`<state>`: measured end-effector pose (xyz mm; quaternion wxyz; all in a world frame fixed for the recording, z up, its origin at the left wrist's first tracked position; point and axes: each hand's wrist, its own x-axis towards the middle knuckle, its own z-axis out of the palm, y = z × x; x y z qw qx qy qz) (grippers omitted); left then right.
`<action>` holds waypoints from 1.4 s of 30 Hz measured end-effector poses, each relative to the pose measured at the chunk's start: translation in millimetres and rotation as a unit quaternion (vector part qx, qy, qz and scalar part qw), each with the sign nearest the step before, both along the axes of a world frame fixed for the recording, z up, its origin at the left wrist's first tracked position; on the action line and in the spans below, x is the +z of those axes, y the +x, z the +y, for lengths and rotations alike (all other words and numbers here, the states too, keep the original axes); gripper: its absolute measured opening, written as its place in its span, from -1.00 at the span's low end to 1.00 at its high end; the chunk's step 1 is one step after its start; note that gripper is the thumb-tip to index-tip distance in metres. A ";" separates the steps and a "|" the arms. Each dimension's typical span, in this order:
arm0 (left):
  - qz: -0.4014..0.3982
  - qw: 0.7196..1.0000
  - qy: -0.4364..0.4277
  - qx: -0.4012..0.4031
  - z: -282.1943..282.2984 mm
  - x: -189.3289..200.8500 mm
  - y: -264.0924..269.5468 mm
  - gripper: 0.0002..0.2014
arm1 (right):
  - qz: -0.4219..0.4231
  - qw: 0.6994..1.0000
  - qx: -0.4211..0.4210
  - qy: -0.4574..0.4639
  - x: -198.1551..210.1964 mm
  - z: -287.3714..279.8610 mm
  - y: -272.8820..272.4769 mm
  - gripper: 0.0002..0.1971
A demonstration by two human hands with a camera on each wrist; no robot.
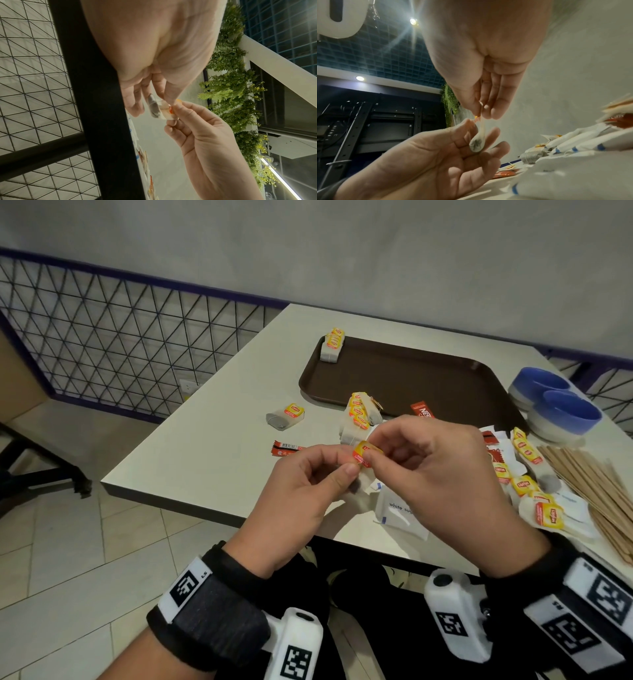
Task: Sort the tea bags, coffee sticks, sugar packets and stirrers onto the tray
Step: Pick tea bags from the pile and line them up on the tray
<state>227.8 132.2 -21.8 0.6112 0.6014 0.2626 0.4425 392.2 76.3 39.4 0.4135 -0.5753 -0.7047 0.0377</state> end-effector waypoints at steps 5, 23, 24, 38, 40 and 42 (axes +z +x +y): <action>-0.013 1.000 0.002 -0.013 0.6 0.5 -0.7 -0.84 | -0.087 0.996 -0.002 0.006 2.7 2.9 0.1 -0.97; -0.108 0.986 -0.113 -0.059 4.0 2.4 -4.3 -0.59 | 0.271 0.945 0.042 -0.177 21.4 11.1 4.4 -0.82; -0.108 0.986 -0.112 -0.067 4.0 3.2 -4.4 -0.57 | 0.295 0.938 0.041 -0.180 20.7 11.2 3.5 -0.81; -0.072 0.996 -0.041 -0.020 3.1 -2.5 -5.3 -0.86 | 0.143 0.977 0.040 -0.154 22.3 3.5 5.6 -0.86; -0.065 0.997 -0.037 -0.018 3.0 -2.4 -5.0 -0.85 | 0.132 0.978 0.039 -0.155 22.3 3.4 4.9 -0.86; -0.066 0.997 -0.031 -0.010 2.5 -1.8 -5.3 -0.83 | 0.119 0.981 0.040 -0.151 22.0 3.5 3.2 -0.85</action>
